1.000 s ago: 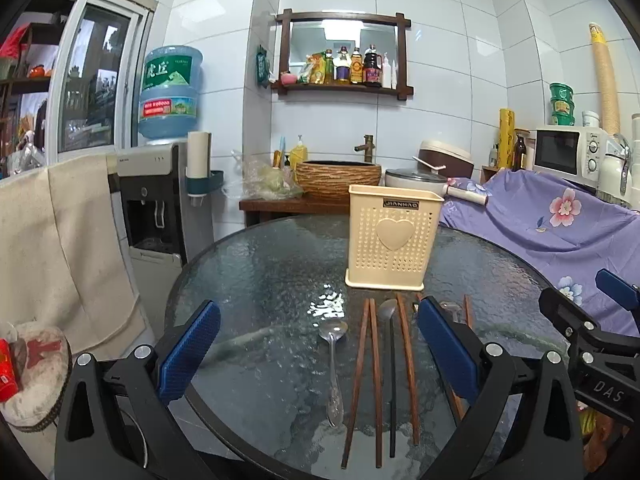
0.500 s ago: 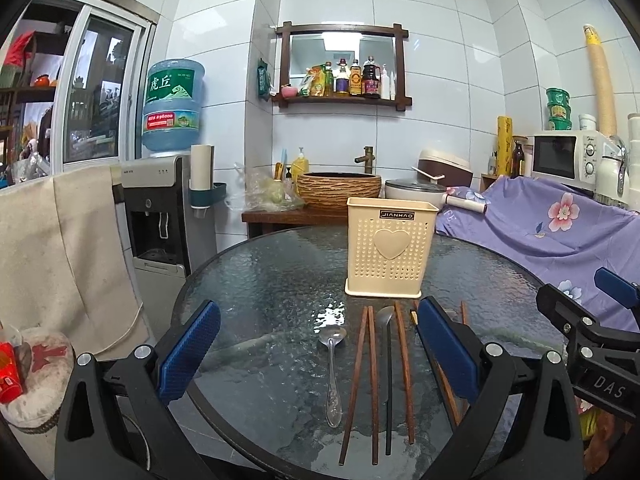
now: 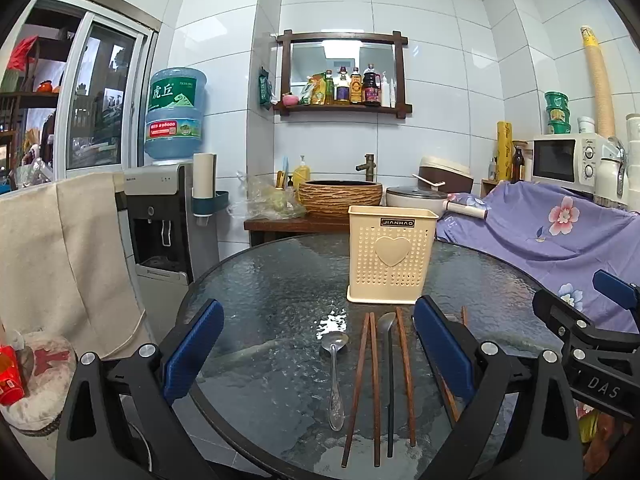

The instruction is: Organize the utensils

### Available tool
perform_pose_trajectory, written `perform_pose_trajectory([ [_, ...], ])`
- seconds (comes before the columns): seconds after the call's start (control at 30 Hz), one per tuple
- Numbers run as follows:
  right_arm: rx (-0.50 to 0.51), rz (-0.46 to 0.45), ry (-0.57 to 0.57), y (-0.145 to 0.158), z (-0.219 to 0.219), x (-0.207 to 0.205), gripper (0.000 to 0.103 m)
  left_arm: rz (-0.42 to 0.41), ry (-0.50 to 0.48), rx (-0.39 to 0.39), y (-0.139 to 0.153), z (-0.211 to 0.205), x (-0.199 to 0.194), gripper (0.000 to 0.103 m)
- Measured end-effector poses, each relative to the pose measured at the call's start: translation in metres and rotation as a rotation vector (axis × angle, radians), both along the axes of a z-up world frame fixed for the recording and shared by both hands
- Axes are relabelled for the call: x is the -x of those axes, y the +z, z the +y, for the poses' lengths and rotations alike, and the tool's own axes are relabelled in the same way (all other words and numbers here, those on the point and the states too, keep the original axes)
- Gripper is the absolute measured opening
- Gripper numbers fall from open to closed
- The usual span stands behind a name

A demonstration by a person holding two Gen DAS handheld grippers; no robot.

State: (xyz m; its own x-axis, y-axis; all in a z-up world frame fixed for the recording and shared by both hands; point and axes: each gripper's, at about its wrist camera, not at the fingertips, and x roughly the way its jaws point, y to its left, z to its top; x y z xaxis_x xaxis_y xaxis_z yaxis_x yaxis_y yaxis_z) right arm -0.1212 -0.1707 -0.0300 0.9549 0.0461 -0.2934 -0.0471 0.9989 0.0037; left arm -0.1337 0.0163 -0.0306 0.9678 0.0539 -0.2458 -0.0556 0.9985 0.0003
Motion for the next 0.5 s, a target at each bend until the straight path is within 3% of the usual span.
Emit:
perform_pose_trajectory([
  [0.5,0.011,0.018,-0.006,-0.0029,0.0015,-0.0043,0.098,-0.002,0.006,0.007,-0.0006,0.002,-0.0006,0.094],
])
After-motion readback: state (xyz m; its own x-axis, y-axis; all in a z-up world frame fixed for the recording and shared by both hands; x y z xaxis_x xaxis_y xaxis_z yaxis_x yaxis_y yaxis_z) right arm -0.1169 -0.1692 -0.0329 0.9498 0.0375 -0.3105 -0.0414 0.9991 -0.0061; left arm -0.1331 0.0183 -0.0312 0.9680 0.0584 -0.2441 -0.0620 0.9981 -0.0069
